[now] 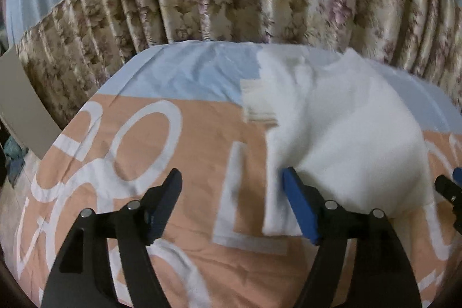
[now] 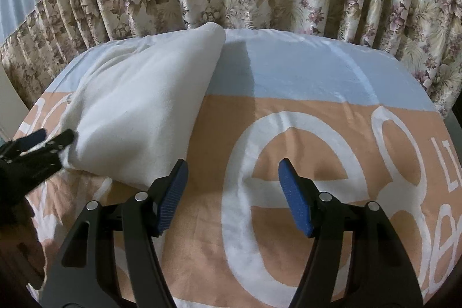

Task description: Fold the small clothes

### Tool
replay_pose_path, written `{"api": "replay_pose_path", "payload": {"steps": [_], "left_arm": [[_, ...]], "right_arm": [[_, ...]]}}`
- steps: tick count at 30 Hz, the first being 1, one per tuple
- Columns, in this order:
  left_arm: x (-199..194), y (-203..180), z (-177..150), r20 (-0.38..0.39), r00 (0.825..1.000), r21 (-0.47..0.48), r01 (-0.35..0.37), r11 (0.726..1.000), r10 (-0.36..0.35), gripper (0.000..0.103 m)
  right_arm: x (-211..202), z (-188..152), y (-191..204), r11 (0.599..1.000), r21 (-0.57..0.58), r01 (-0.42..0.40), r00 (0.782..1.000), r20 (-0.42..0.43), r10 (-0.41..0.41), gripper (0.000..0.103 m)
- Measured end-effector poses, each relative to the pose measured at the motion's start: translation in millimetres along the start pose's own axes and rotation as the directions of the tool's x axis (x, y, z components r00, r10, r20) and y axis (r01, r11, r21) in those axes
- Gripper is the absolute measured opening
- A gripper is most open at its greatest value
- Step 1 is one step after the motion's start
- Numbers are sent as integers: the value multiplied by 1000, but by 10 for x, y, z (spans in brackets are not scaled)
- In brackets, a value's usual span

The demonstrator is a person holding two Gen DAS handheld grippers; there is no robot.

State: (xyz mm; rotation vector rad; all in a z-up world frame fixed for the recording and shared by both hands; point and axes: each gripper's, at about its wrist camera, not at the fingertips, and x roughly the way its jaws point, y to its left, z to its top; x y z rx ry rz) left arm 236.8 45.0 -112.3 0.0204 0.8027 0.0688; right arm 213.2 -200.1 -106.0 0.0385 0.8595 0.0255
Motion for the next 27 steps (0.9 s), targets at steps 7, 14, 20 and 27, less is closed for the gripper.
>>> {"api": "replay_pose_path", "payload": {"steps": [7, 14, 20, 27], "left_arm": [[-325, 27, 420, 118, 993, -16, -4, 1000, 5, 76], [-30, -349, 838, 114, 993, 63, 27, 998, -34, 77], [602, -426, 822, -7, 1000, 103, -20, 995, 20, 77], [693, -231, 817, -2, 999, 66, -32, 997, 32, 78]], "right_arm": [[5, 133, -99, 1000, 17, -7, 1000, 30, 6, 73], [42, 442, -63, 1000, -25, -5, 998, 69, 7, 76], [124, 640, 53, 998, -63, -17, 996, 82, 23, 77], [430, 727, 62, 998, -28, -64, 996, 56, 66, 81]]}}
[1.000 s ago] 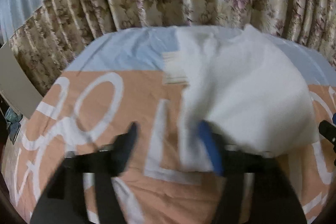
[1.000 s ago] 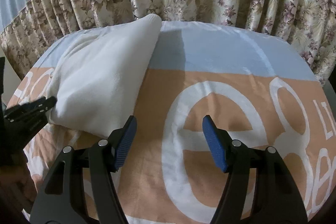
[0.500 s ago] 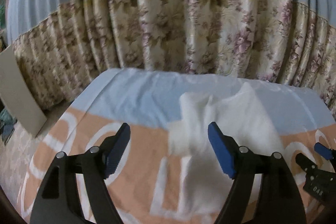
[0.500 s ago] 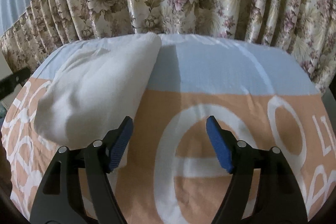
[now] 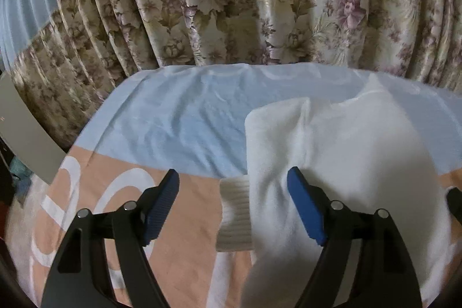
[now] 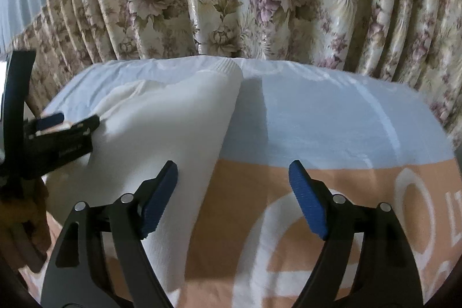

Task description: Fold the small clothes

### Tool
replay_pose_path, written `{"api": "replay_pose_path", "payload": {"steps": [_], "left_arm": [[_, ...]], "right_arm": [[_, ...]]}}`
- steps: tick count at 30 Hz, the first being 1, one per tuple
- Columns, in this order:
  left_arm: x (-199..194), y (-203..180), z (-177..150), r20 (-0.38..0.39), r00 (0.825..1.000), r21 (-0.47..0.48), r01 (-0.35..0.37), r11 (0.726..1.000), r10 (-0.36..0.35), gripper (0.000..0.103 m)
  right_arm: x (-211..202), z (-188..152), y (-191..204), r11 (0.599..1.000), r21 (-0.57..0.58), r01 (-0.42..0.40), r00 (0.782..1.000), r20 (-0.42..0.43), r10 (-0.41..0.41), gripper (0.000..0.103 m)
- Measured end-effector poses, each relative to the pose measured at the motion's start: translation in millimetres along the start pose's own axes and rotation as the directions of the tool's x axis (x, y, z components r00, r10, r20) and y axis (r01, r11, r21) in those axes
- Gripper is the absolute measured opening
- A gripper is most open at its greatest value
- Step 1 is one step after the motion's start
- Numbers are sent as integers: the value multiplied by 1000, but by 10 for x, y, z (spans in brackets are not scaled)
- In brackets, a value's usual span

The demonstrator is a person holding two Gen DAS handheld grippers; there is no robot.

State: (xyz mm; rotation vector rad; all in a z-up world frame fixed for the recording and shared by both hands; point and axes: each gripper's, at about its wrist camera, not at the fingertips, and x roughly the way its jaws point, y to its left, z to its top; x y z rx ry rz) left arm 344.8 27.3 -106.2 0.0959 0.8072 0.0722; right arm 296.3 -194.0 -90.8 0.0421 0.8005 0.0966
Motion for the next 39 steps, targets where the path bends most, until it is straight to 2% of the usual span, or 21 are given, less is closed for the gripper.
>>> {"api": "replay_pose_path", "payload": {"steps": [4, 11, 14, 16, 18, 21, 25, 26, 27, 31, 34, 38, 39], "left_arm": [[-173, 160, 15, 32, 999, -32, 12, 999, -11, 78], [-194, 188, -270, -13, 990, -96, 140, 986, -142, 78], [-202, 314, -353, -11, 966, -211, 252, 945, -260, 78], [-244, 367, -404, 7, 956, -253, 287, 924, -295, 78], [-311, 374, -419, 29, 953, -265, 299, 917, -303, 78], [-451, 326, -408, 72, 960, -246, 279, 928, -270, 79], [-353, 125, -400, 32, 973, -199, 230, 953, -228, 82], [-277, 72, -420, 10, 977, -190, 211, 959, -213, 89], [-165, 15, -458, -29, 983, -192, 171, 966, -180, 101], [38, 87, -571, -58, 967, -292, 223, 930, -249, 102], [36, 65, -569, -63, 969, -276, 213, 937, -239, 102], [57, 69, -552, -73, 966, -279, 219, 935, -248, 102], [57, 69, -548, -74, 965, -285, 220, 933, -251, 102]], "right_arm": [[0, 78, -20, 999, 29, -34, 999, 16, 33, 82], [78, 159, 82, 996, 25, -80, 997, 7, 80, 85], [129, 125, 123, 996, 23, -87, 996, -8, 87, 86], [143, 96, 131, 996, 25, -88, 996, -13, 88, 86], [145, 78, 128, 995, 32, -92, 996, -15, 92, 86], [135, 59, 113, 995, 39, -93, 996, -9, 93, 87], [113, 27, 100, 993, 61, -101, 995, 2, 101, 88], [118, 17, 106, 993, 65, -102, 995, 1, 102, 89], [129, 5, 114, 992, 70, -107, 994, -3, 108, 90], [253, -84, 163, 990, 88, -114, 992, -43, 118, 96], [380, -181, 115, 980, 143, -139, 985, -80, 152, 99], [463, -274, 13, 955, 232, -184, 975, -82, 207, 99], [452, -268, 42, 957, 218, -191, 974, -77, 212, 91]]}}
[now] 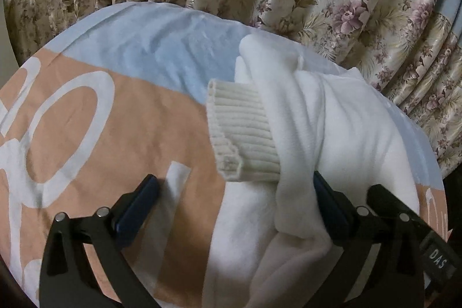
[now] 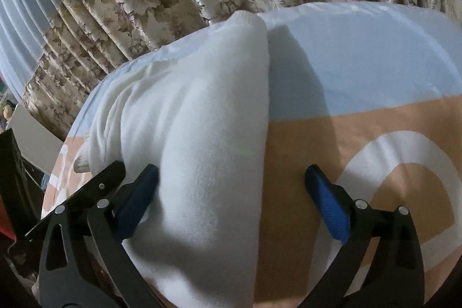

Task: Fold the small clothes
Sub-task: 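Grasp the sweater bundle with both grippers and lift it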

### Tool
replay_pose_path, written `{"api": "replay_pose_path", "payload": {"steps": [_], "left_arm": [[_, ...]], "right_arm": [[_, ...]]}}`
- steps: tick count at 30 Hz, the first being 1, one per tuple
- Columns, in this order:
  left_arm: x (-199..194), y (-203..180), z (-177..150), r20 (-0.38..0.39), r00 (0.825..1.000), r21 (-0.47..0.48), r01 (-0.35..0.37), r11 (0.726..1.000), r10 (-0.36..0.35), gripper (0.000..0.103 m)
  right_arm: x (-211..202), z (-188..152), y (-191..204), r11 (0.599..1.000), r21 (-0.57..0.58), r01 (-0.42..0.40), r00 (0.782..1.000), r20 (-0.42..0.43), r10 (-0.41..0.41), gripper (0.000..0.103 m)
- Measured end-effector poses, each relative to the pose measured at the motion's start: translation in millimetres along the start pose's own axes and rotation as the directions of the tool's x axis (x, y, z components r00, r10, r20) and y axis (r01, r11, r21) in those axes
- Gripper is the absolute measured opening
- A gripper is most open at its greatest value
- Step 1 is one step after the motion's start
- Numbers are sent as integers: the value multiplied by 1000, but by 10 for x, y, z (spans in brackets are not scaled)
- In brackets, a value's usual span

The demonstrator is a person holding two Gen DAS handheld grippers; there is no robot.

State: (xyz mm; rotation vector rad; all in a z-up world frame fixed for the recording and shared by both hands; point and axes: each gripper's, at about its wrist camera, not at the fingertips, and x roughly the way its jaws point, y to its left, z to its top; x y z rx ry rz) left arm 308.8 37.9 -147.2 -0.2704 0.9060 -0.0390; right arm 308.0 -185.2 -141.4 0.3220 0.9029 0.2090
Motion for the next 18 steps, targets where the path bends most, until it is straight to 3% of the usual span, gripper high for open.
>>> {"api": "replay_pose_path", "payload": {"steps": [2, 4, 6, 9, 18], "left_arm": [[8, -41, 5, -1, 1000, 6, 4, 1000, -4, 101], [-24, -55, -7, 10, 999, 3, 40, 999, -40, 87], [-64, -124, -16, 17, 996, 23, 82, 996, -82, 51], [-125, -279, -36, 41, 998, 72, 50, 996, -53, 46], [-200, -295, 9, 69, 994, 56, 82, 995, -86, 35]], "right_arm": [[3, 6, 56, 999, -10, -44, 999, -7, 44, 71], [-15, 13, 126, 998, -28, -53, 999, -1, 53, 58], [-39, 10, 151, 997, -39, -61, 998, 11, 61, 51], [-58, 4, 113, 995, -25, -93, 995, 20, 93, 45], [-133, 39, 95, 989, -38, -144, 989, 39, 145, 37]]}}
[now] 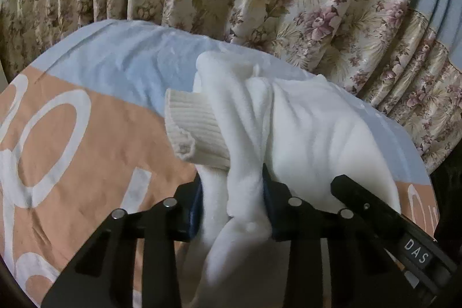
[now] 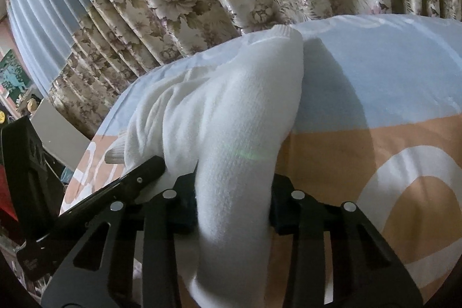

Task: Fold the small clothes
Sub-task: 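Grasp the sweater bundle with both grippers and lift it, then fold the bundle over, set it down and open both grippers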

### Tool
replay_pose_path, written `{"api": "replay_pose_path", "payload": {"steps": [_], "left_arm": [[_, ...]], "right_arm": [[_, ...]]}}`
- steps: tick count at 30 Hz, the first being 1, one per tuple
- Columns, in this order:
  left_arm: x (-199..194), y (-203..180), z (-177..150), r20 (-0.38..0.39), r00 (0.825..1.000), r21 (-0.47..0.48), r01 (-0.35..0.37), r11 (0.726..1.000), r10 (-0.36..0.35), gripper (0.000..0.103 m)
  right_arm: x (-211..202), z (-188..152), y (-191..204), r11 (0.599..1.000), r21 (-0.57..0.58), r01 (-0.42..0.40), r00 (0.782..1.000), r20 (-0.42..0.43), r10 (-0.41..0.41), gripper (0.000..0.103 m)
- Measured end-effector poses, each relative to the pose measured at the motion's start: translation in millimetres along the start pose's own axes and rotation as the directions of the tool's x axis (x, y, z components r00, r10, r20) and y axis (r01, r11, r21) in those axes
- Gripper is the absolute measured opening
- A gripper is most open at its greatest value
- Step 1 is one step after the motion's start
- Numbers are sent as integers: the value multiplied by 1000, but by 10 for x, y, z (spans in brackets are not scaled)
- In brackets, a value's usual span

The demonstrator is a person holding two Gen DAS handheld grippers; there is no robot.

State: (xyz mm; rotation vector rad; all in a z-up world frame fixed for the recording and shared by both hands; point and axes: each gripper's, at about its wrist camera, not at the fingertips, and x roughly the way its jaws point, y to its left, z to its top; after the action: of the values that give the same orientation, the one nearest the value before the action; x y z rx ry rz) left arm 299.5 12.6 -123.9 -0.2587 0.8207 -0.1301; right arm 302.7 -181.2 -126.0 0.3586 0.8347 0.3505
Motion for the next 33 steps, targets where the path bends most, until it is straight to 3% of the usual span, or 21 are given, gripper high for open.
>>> {"api": "replay_pose_path", "payload": {"steps": [6, 11, 15, 20, 23, 26, 28, 29, 30, 32, 33], "left_arm": [[-106, -213, 33, 20, 999, 29, 30, 999, -31, 33], [-148, -639, 40, 20, 997, 66, 70, 995, -71, 33], [-135, -1192, -40, 2, 993, 91, 120, 989, -121, 33], [7, -1867, -317, -58, 987, 119, 154, 981, -148, 33], [95, -2210, -564, -101, 984, 130, 157, 979, -144, 34], [72, -2395, -736, -94, 990, 176, 123, 977, -108, 35], [77, -2425, -781, -82, 995, 203, 80, 976, -64, 42], [85, -2405, -785, -82, 995, 200, 63, 978, -47, 53], [106, -2343, -772, -79, 997, 192, 33, 981, -18, 72], [129, -2201, -742, -76, 997, 163, 5, 987, 8, 87], [156, -2122, -719, -84, 996, 158, 5, 987, 8, 90]], "right_arm": [[-141, 79, 45, 999, -39, 13, 999, 40, -12, 35], [-443, 211, -57, 994, -86, 71, 994, 86, -64, 35], [-753, 294, -276, 984, -121, 127, 987, 109, -114, 35], [-1214, 291, -802, 970, -120, 210, 973, 127, -195, 35], [-1394, 184, -1232, 964, -93, 249, 966, 94, -241, 35], [-1502, 6, -1627, 963, -59, 263, 965, 45, -260, 36], [-1534, -136, -1788, 965, -45, 260, 966, 27, -259, 37], [-1538, -187, -1819, 966, -41, 255, 967, 26, -254, 38], [-1544, -215, -1814, 967, -42, 251, 968, 28, -250, 39], [-1546, -249, -1797, 967, -37, 252, 967, 38, -250, 41], [-1551, -262, -1799, 967, -31, 254, 967, 39, -253, 42]]}}
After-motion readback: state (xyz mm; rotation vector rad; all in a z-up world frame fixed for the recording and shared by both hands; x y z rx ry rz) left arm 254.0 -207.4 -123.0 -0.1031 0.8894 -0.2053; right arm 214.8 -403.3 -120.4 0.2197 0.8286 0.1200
